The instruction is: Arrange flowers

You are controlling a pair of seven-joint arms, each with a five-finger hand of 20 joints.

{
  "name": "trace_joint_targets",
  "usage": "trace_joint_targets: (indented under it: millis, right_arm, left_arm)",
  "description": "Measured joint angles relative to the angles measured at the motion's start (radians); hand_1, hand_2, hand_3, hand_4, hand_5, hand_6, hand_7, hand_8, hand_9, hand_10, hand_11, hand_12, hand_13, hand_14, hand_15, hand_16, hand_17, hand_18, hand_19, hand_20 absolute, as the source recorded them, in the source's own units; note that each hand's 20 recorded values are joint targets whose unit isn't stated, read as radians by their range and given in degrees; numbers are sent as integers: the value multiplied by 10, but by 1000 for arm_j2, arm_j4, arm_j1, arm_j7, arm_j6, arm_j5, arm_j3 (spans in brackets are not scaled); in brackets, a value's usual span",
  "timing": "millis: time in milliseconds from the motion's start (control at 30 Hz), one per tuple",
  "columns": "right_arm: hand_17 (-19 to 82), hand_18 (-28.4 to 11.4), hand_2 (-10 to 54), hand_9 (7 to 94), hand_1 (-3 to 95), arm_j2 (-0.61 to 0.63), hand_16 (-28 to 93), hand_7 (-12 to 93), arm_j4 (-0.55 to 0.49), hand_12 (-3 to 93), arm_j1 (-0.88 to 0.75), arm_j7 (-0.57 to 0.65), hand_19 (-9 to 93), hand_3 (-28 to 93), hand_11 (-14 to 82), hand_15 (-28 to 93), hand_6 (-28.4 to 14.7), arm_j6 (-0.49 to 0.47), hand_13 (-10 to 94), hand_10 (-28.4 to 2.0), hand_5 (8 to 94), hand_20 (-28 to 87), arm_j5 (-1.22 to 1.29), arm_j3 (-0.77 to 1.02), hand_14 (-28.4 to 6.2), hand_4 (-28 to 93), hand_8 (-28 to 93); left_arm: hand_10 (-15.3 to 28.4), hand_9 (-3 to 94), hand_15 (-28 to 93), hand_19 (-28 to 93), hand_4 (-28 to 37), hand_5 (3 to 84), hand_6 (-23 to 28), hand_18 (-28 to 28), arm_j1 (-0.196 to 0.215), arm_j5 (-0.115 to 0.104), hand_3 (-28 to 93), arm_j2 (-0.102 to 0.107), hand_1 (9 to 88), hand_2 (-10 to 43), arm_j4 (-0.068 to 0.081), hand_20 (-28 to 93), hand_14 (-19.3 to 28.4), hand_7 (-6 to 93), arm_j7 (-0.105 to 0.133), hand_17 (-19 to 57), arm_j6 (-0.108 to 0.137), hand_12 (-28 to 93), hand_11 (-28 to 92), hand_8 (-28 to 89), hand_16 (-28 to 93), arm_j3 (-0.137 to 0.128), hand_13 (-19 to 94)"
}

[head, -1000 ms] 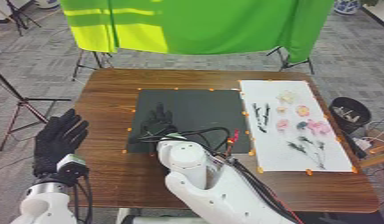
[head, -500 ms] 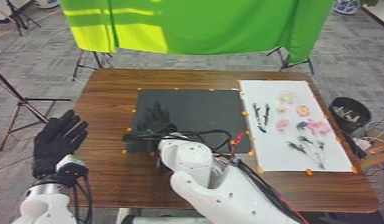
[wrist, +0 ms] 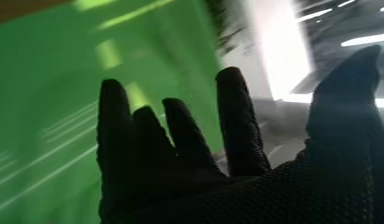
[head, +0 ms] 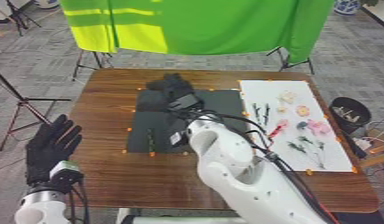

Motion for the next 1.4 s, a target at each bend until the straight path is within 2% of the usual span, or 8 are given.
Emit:
trace_joint_targets:
  millis: [100, 300, 400, 567, 767, 1133, 1300, 1400]
  right_arm:
    - [119, -207, -5, 380, 211, 85, 215, 158, -72, 109, -38, 106, 451, 747, 67, 93, -43, -9, 375, -182, 387, 157, 28, 100, -172, -263, -121]
    - [133, -220, -78, 433, 249, 278, 171, 152, -155, 123, -164, 259, 525, 746, 81, 176, -58, -1, 410, -189, 429, 161, 64, 306, -178, -271, -120]
    - [135, -222, -93, 442, 266, 352, 164, 153, -170, 126, -251, 315, 547, 736, 84, 190, -62, -6, 409, -191, 446, 158, 61, 416, -178, -279, -121]
    - [142, -224, -95, 474, 299, 431, 157, 157, -193, 133, -384, 424, 574, 685, 98, 213, -64, -105, 418, -194, 483, 154, 82, 579, -176, -282, -122]
    - [149, -228, -95, 512, 339, 440, 155, 159, -225, 147, -505, 520, 597, 626, 127, 236, -67, -227, 433, -195, 507, 157, 186, 727, -177, -283, -121]
    - [165, -225, -95, 588, 411, 422, 152, 159, -234, 151, -607, 543, 611, 597, 145, 273, -48, -233, 492, -178, 601, 154, 205, 776, -162, -283, -126]
    - [177, -218, -95, 613, 458, 408, 156, 180, -218, 153, -606, 534, 615, 606, 159, 288, -22, -229, 518, -146, 639, 152, 173, 749, -142, -283, -135]
    - [182, -213, -95, 671, 472, 400, 165, 185, -191, 159, -605, 523, 609, 633, 159, 300, -1, -205, 552, -139, 681, 151, 170, 734, -130, -282, -139]
  left_arm:
    - [140, 337, 429, 398, -283, 431, 91, 160, 9, 1, 699, -4, 272, 181, -1, 88, 167, 152, 6, -69, -8, 83, 265, -91, -100, -7, 251]
    - [138, 341, 422, 395, -283, 433, 90, 159, 25, -3, 699, -4, 273, 180, -11, 89, 166, 153, 37, -68, -11, 86, 260, -91, -95, -26, 252]
    - [141, 334, 425, 395, -283, 434, 92, 159, 32, -8, 699, -2, 273, 180, -14, 90, 166, 152, 50, -68, -11, 90, 262, -90, -92, -32, 252]
    - [149, 326, 433, 395, -283, 433, 97, 159, 33, -10, 698, 0, 274, 180, -14, 92, 169, 149, 58, -69, -12, 96, 271, -89, -89, -32, 249]
    - [155, 324, 438, 395, -283, 431, 99, 159, 34, -13, 699, 0, 276, 178, -15, 92, 172, 149, 60, -69, -13, 98, 279, -86, -90, -31, 248]
    - [157, 328, 443, 397, -283, 431, 99, 159, 49, -20, 698, -2, 277, 179, -21, 94, 173, 152, 66, -69, -13, 99, 287, -87, -92, -32, 249]
    - [158, 331, 445, 399, -283, 432, 100, 160, 49, -21, 699, -4, 277, 180, -21, 94, 174, 153, 66, -69, -12, 99, 290, -87, -94, -32, 249]
    - [160, 331, 445, 399, -283, 432, 100, 160, 49, -21, 698, -6, 278, 181, -21, 93, 174, 154, 65, -69, -12, 98, 290, -87, -94, -31, 249]
